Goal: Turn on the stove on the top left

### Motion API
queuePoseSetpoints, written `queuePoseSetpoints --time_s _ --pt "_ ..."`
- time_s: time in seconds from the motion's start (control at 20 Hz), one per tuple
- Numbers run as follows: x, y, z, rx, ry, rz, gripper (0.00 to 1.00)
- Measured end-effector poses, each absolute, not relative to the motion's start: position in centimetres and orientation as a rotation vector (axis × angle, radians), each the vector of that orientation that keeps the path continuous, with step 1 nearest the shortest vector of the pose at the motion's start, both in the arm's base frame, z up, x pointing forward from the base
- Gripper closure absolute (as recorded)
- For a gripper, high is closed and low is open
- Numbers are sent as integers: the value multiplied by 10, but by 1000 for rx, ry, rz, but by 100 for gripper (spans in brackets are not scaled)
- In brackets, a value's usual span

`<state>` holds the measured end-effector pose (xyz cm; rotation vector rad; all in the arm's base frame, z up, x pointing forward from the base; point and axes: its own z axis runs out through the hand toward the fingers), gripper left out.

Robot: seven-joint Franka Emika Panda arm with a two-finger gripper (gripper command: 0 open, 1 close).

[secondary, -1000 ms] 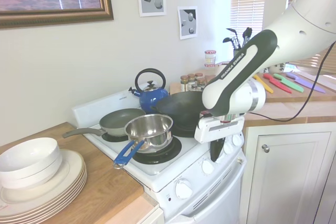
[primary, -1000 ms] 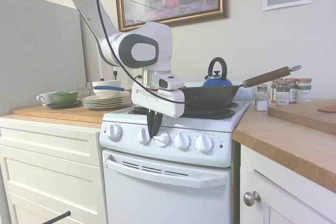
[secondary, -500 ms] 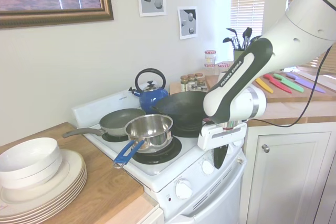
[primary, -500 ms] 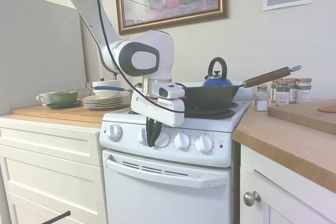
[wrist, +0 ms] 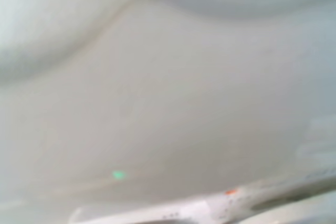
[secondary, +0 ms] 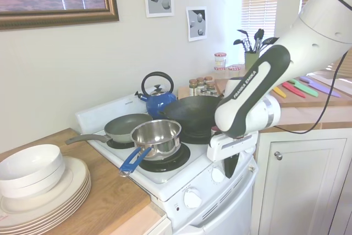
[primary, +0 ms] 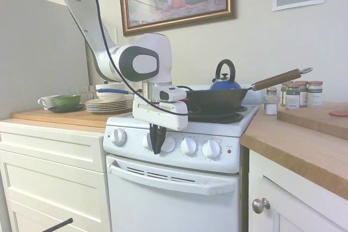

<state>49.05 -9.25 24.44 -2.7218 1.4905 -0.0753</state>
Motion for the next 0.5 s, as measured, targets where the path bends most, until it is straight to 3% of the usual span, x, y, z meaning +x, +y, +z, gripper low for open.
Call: queuePoseSetpoints --time_s 0.25,0.5 --pt "466 -120 233 -2816 1584 -193 100" --pt "454 -111 253 -2825 1554 -262 100"
